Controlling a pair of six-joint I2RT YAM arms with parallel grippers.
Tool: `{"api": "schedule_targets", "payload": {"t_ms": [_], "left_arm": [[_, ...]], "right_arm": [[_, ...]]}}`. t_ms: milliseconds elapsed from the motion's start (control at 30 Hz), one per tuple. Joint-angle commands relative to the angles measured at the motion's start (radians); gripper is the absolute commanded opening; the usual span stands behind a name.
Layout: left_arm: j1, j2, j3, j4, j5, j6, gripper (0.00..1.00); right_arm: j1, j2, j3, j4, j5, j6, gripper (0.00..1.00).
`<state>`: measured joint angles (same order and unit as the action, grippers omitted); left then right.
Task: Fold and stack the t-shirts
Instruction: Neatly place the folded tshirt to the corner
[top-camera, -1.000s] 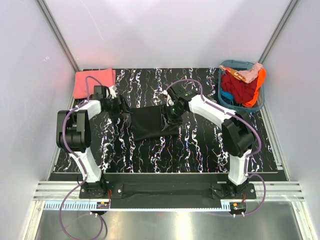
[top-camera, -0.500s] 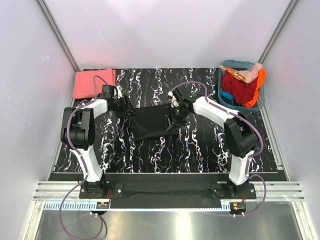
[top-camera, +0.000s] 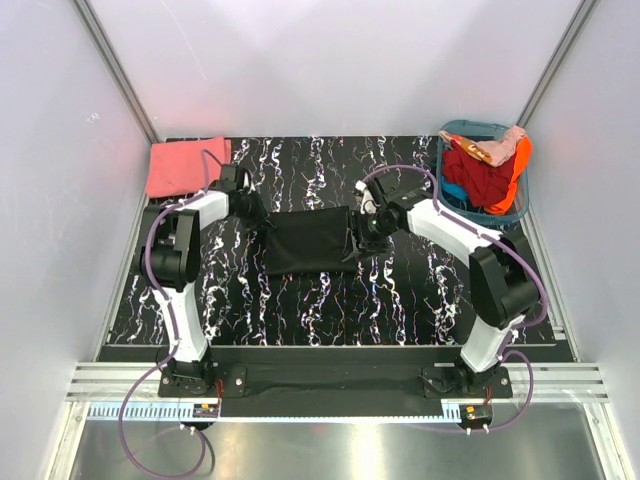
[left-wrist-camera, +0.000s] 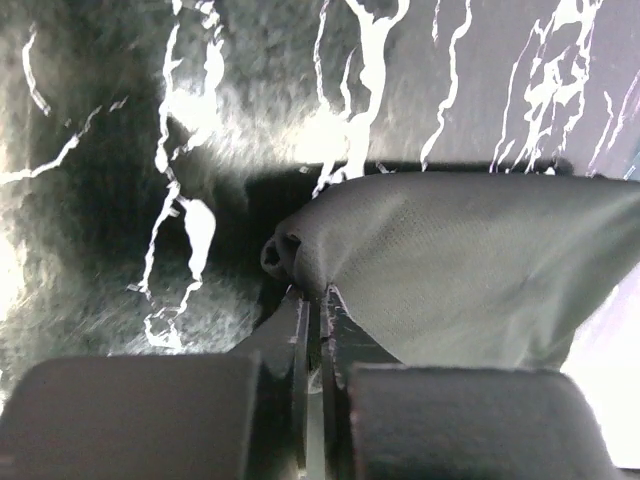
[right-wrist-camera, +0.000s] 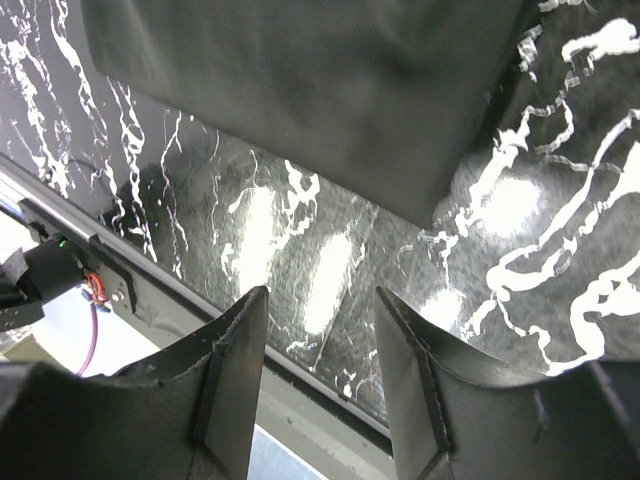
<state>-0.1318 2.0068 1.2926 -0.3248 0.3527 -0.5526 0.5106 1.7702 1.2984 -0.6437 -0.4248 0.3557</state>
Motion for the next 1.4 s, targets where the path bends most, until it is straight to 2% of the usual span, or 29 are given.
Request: {"api": "schedule_targets", "payload": {"t_ms": [0,200,233,400,533,733,900,1100,1367], "left_arm": [[-0.037,0.041,0.042,-0.088,-0.141,0.049,0.0],[-0.11,-0.086,0.099,-0.103,-0.349,0.189,0.0],[-0.118,-0.112,0.108,-0.111,-0.436,0.201,0.0],[-0.144,-0.123,0.203,-0.157,-0.538,0.266,0.0],[-0.169,-0.158,0.218,-0.109,-0.641,0.322,0.0],[-0.169,-0.094,0.336,-0.112,-0.653,0.385,0.0],[-0.169,-0.056,0.427,-0.122,-0.724,0.474,0.0],[-0.151,0.003,0.55,-0.114,-0.804,0.594,0.0],[-0.112,0.099,0.72,-0.103,-0.85,0.675,0.0]], "right_arm": [[-0.018,-0.083,-0.031,0.036,-0.038,0.002,0.53],[-0.023,-0.149,-0.102,0.027,-0.066,0.014,0.53],[-0.023,-0.159,-0.111,0.03,-0.078,0.02,0.53],[-0.023,-0.227,-0.177,0.018,-0.091,0.025,0.53],[-0.023,-0.278,-0.221,0.0,-0.097,0.023,0.53],[-0.023,-0.341,-0.283,-0.004,-0.111,0.035,0.53],[-0.023,-0.361,-0.3,-0.002,-0.114,0.034,0.53],[-0.024,-0.341,-0.286,-0.017,-0.115,0.011,0.53],[-0.038,-0.255,-0.226,-0.043,-0.137,0.002,0.53]]}}
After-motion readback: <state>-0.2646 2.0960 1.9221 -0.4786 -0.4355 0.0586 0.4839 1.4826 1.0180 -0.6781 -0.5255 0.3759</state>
